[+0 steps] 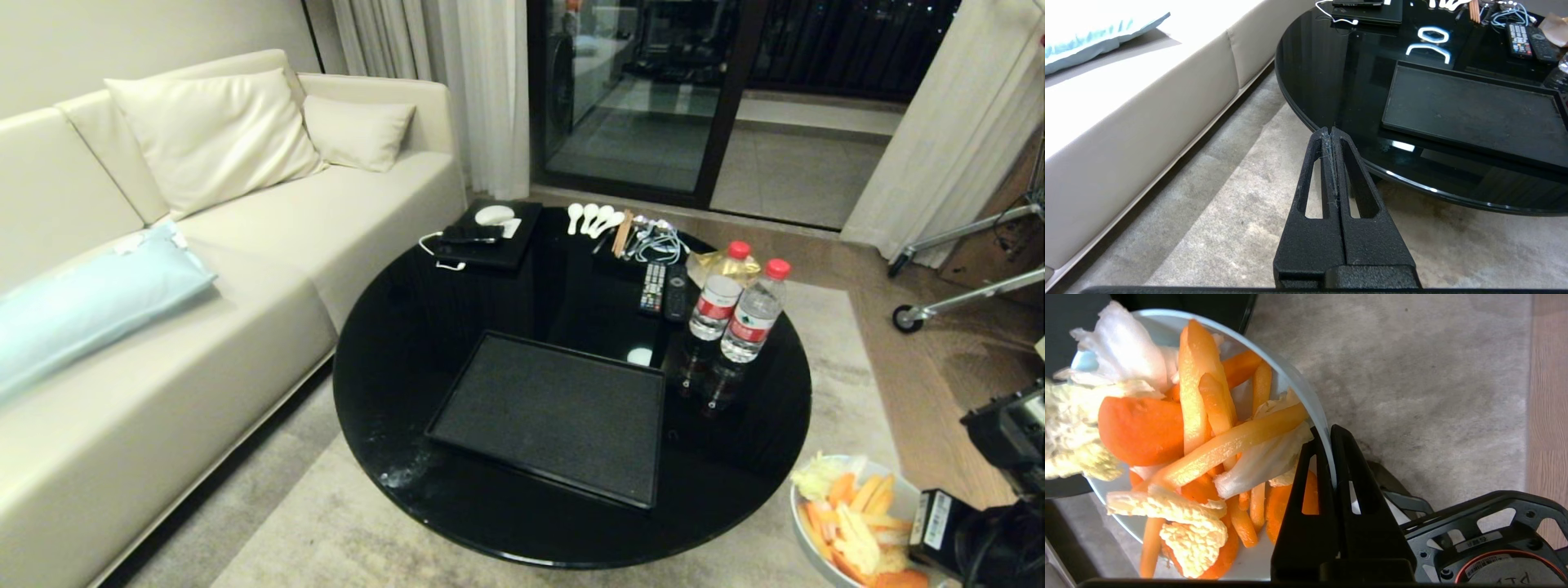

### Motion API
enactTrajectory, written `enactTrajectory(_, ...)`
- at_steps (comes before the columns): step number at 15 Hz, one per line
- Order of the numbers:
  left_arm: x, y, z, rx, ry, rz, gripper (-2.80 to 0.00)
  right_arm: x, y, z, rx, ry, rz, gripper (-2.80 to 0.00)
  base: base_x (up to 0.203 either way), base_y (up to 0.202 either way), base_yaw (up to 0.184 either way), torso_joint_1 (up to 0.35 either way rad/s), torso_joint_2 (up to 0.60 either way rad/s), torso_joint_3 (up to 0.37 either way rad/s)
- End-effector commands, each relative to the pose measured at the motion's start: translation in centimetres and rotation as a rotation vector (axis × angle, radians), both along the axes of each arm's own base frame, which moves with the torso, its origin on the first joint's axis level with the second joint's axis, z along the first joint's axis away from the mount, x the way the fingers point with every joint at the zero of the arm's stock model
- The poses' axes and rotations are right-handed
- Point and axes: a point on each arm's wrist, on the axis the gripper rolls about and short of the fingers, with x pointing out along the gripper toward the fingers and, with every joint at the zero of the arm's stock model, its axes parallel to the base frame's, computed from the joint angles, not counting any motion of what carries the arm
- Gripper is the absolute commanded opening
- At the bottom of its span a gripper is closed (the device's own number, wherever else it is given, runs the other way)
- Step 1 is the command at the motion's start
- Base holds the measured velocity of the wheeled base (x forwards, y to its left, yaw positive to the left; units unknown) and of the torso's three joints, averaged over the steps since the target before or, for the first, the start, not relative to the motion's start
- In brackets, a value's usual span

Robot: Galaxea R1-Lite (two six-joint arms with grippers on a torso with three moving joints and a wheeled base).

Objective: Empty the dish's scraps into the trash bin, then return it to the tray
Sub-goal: Move the bowl over the trash can

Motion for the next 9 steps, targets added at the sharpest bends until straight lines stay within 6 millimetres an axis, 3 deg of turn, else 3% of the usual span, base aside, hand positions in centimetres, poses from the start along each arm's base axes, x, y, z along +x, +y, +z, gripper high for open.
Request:
enactTrajectory(1,0.00,0.00,0.01,0.000,-0.001,0.001,-2.80,0.25,0.09,-0.15,-0.002,0.012,-0.005,-2.80,0.000,0.000,0.000,0.000,0.00,0.000)
enactTrajectory(5,0.00,0.00,0.01,0.000,-0.001,0.000,-2.80,0.59,0.24,-0.24,-0.004,0.020,-0.003,-2.80,0.000,0.000,0.000,0.000,0.00,0.000)
enactTrajectory(9,0.00,0.00,0.01,0.000,-0.001,0.000,-2.80,0.53,0.19,-0.18,-0.002,0.017,-0.006,-2.80,-0.155,0.000,-0.001,0.003,0.00,0.002)
